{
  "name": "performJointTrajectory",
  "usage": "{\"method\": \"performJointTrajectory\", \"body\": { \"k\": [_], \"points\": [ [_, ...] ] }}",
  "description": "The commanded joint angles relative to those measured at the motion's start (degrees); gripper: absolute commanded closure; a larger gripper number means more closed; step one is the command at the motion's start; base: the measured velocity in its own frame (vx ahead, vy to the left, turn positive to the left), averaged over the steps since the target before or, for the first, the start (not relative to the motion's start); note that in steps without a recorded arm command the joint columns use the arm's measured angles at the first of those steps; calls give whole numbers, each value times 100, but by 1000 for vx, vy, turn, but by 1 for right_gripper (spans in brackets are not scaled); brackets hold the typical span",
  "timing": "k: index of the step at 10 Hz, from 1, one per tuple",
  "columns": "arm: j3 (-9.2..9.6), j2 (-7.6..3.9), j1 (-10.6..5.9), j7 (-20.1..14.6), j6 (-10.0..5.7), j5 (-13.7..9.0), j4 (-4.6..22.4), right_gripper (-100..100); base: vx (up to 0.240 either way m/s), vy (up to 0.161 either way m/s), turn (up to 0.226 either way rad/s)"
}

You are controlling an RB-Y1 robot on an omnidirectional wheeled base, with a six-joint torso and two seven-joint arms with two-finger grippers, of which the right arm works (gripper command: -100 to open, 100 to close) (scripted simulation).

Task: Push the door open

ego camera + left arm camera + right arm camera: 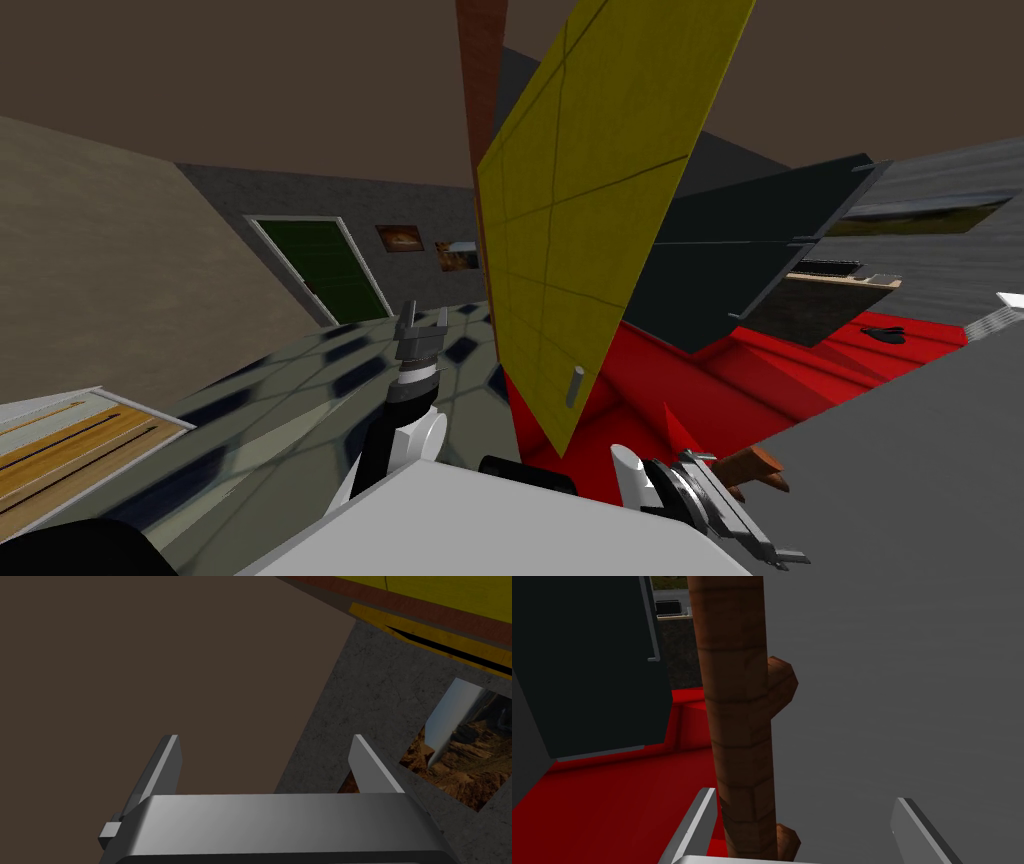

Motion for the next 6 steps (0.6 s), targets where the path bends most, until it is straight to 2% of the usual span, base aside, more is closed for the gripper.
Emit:
{"method": "performJointTrajectory", "body": {
  "k": [1,6],
  "points": [
    [-208,-30,140,95,-205,-211,-19,100,31,-132,94],
    [-525,-58,123,128,-567,-600,101,100,37,-115,62]
  ]
}}
